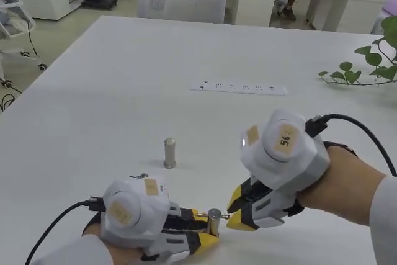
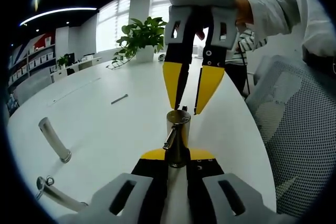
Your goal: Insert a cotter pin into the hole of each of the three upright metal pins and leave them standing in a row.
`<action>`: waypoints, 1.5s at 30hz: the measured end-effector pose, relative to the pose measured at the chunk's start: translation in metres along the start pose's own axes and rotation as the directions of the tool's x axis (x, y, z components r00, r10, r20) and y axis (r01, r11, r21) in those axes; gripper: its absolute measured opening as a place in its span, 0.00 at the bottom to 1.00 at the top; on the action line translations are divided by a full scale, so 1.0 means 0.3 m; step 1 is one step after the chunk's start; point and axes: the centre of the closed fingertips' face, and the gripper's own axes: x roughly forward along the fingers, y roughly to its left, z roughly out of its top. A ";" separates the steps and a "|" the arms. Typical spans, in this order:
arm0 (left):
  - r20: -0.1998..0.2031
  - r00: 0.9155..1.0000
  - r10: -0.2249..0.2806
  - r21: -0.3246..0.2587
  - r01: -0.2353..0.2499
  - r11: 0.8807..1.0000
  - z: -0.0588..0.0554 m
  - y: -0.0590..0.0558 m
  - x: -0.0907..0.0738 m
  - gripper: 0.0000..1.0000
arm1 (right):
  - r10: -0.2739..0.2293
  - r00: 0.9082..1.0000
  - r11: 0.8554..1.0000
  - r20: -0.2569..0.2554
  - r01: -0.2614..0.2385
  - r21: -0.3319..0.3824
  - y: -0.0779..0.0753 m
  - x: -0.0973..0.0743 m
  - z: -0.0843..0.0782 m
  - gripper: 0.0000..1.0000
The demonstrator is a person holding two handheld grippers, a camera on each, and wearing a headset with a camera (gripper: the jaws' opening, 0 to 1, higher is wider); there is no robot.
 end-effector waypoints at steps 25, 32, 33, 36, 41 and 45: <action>-0.001 1.000 0.001 -0.024 -0.001 1.000 0.001 0.002 0.002 0.12 | -0.023 0.999 1.000 0.029 0.023 0.012 -0.008 -0.006 0.006 0.14; -0.024 1.000 -0.002 -0.038 0.001 0.999 -0.009 0.004 -0.009 0.16 | -0.028 0.999 0.999 0.036 0.027 0.032 -0.004 -0.007 -0.009 0.17; -0.028 1.000 0.003 -0.033 -0.004 0.999 -0.010 0.007 -0.012 0.17 | -0.027 0.999 0.999 0.041 0.026 0.036 -0.003 -0.005 -0.009 0.18; -0.020 1.000 0.014 -0.051 -0.015 0.999 -0.003 0.019 -0.026 0.20 | -0.024 0.998 0.999 0.050 0.021 0.050 0.000 0.002 -0.014 0.20; -0.008 1.000 0.019 -0.071 -0.019 0.997 0.014 0.024 -0.056 0.27 | -0.019 0.995 0.998 0.098 0.013 0.064 0.007 0.014 -0.002 0.26; -0.015 1.000 0.008 -0.073 -0.009 0.997 0.013 0.022 -0.089 0.31 | -0.011 0.992 0.996 0.128 -0.001 0.094 0.007 0.025 -0.005 0.26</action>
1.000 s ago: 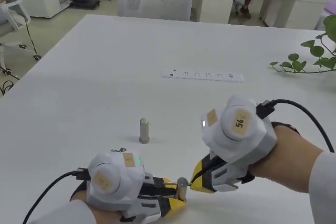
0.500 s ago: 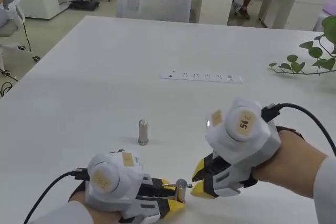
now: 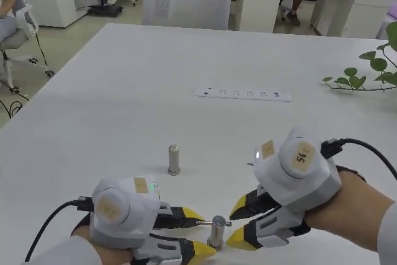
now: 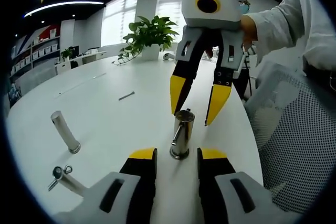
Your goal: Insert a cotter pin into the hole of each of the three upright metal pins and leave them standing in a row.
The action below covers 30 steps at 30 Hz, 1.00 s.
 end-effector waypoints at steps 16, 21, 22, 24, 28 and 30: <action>0.031 0.999 -0.019 -0.024 0.020 1.000 0.022 -0.079 -0.170 0.56 | 0.014 0.995 1.000 0.103 -0.015 0.007 0.020 0.067 -0.011 0.31; 0.061 0.998 0.024 -0.064 -0.020 0.998 0.034 -0.070 -0.219 0.62 | 0.007 0.990 1.000 0.142 -0.009 0.013 0.018 0.086 -0.001 0.30; 0.067 0.997 0.031 -0.072 -0.027 0.997 0.036 -0.067 -0.228 0.64 | 0.011 0.989 1.000 0.149 -0.014 0.019 0.021 0.089 0.003 0.30; 0.076 0.996 0.045 -0.082 -0.039 0.996 0.037 -0.063 -0.250 0.66 | 0.007 0.988 1.000 0.151 -0.010 0.019 0.020 0.098 0.005 0.30; 0.095 0.993 0.074 -0.103 -0.064 0.993 0.033 -0.048 -0.294 0.72 | 0.005 0.988 1.000 0.153 -0.008 0.021 0.014 0.113 0.003 0.29; 0.097 0.991 0.092 -0.118 -0.080 0.990 0.022 -0.036 -0.318 0.73 | 0.006 0.987 0.999 0.159 -0.011 0.033 0.013 0.120 0.004 0.28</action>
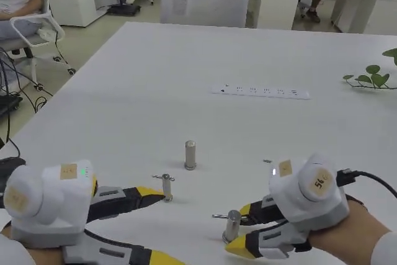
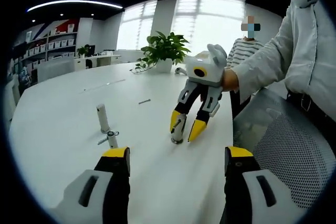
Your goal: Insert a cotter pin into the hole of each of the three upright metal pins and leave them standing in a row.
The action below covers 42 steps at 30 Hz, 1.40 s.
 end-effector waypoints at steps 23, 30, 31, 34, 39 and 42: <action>0.007 0.998 0.069 -0.063 -0.069 0.996 -0.051 0.055 -0.078 0.87 | -0.031 0.999 0.998 0.024 0.032 -0.056 -0.047 0.030 0.015 0.15; 0.013 0.997 0.077 -0.068 -0.076 0.995 -0.048 0.057 -0.083 0.86 | -0.038 0.999 0.998 0.021 0.039 -0.058 -0.083 0.038 0.034 0.14; 0.013 0.997 0.077 -0.068 -0.076 0.995 -0.048 0.057 -0.084 0.86 | -0.039 0.999 0.998 0.023 0.041 -0.057 -0.088 0.039 0.038 0.14; 0.016 0.997 0.080 -0.071 -0.079 0.994 -0.047 0.059 -0.085 0.86 | -0.044 0.999 0.997 0.030 0.046 -0.056 -0.107 0.042 0.055 0.14; 0.011 0.996 0.083 -0.072 -0.082 0.994 -0.054 0.062 -0.089 0.86 | -0.052 0.998 0.997 0.034 0.054 -0.057 -0.136 0.048 0.080 0.14; 0.012 0.996 0.084 -0.075 -0.083 0.994 -0.056 0.064 -0.091 0.86 | -0.053 0.998 0.997 0.040 0.055 -0.051 -0.151 0.053 0.095 0.14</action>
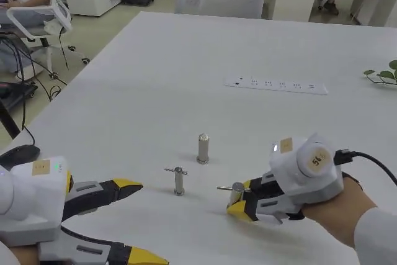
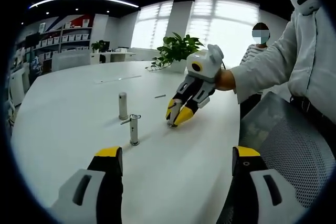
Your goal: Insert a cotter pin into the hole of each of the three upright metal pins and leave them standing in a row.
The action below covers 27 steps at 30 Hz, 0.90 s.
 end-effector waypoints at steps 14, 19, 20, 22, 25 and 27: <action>-0.001 1.000 0.008 -0.004 -0.008 1.000 -0.003 0.003 -0.010 0.86 | -0.006 1.000 1.000 -0.008 0.006 0.020 -0.062 0.049 0.031 0.14; 0.001 1.000 0.012 -0.006 -0.012 1.000 -0.005 0.008 -0.016 0.85 | 0.003 1.000 1.000 -0.013 -0.003 0.018 -0.061 0.070 0.036 0.14; 0.001 1.000 0.012 -0.008 -0.012 1.000 -0.006 0.008 -0.017 0.85 | 0.005 1.000 1.000 -0.015 -0.005 0.017 -0.059 0.074 0.035 0.14; 0.003 1.000 0.014 -0.012 -0.014 1.000 -0.009 0.008 -0.018 0.85 | 0.007 1.000 1.000 -0.017 -0.007 0.016 -0.057 0.079 0.032 0.14; 0.003 1.000 0.016 -0.020 -0.016 1.000 -0.014 0.006 -0.020 0.85 | 0.007 1.000 1.000 -0.006 -0.006 0.028 -0.060 0.081 0.035 0.14; 0.002 1.000 0.016 -0.020 -0.016 1.000 -0.017 0.004 -0.019 0.85 | 0.010 1.000 1.000 -0.004 -0.010 0.024 -0.059 0.083 0.036 0.15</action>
